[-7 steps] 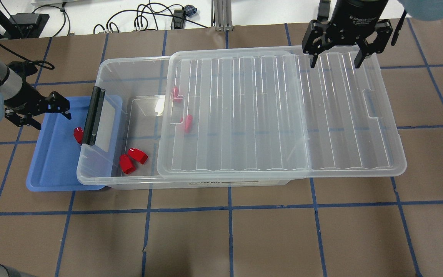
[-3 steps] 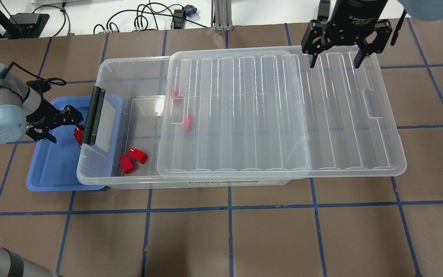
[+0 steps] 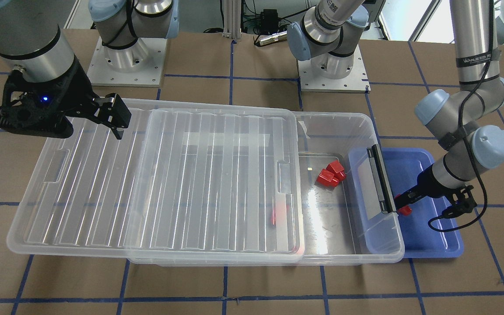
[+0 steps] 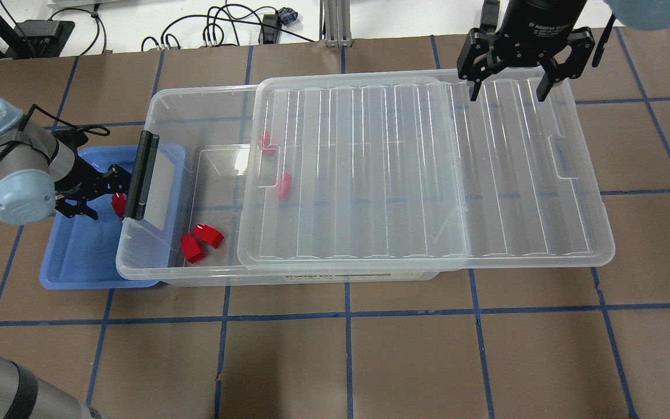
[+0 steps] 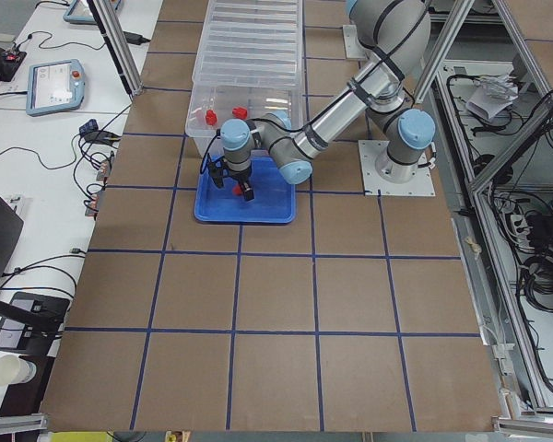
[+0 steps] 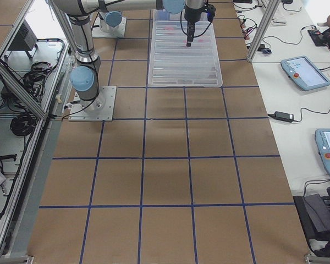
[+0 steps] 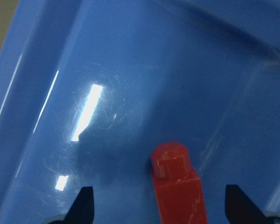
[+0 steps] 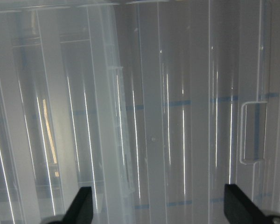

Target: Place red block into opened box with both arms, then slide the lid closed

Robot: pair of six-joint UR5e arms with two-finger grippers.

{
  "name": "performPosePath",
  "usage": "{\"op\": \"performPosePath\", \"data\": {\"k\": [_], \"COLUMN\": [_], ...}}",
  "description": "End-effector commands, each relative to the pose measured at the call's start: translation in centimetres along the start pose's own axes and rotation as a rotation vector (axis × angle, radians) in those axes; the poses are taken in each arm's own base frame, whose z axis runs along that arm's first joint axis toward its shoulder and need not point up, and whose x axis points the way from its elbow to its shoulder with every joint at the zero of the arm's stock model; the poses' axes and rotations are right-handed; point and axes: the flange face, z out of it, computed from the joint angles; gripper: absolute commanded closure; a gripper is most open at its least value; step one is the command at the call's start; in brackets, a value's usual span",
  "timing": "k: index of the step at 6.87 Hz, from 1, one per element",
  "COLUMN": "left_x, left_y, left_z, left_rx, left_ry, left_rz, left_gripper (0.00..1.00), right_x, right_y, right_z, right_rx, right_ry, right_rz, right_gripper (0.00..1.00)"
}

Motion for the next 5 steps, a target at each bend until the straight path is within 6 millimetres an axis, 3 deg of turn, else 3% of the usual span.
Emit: {"op": "performPosePath", "data": {"k": [1, 2, 3, 4, 5], "left_x": [0.4, 0.3, 0.0, 0.0, 0.4], "left_y": [0.4, 0.3, 0.6, 0.7, -0.6], "left_z": [0.8, 0.6, 0.6, 0.1, -2.5], "left_rx": [-0.014, -0.011, -0.033, -0.058, -0.077], "left_ry": [0.005, -0.009, -0.042, -0.039, -0.029], "left_rz": [-0.039, -0.025, -0.018, -0.021, -0.021], "left_gripper": [0.27, 0.58, 0.78, 0.85, 0.94], "right_x": [0.0, 0.1, 0.1, 0.1, 0.1], "right_y": [0.0, 0.0, 0.0, 0.0, 0.0], "right_z": [-0.1, -0.1, 0.0, 0.0, 0.0], "right_rx": [0.001, 0.003, 0.0, -0.001, 0.0], "right_ry": [0.003, 0.005, 0.006, 0.006, 0.006], "right_rz": [0.002, 0.001, -0.002, -0.001, -0.001], "right_gripper": [0.0, 0.0, 0.0, 0.0, 0.0]}}
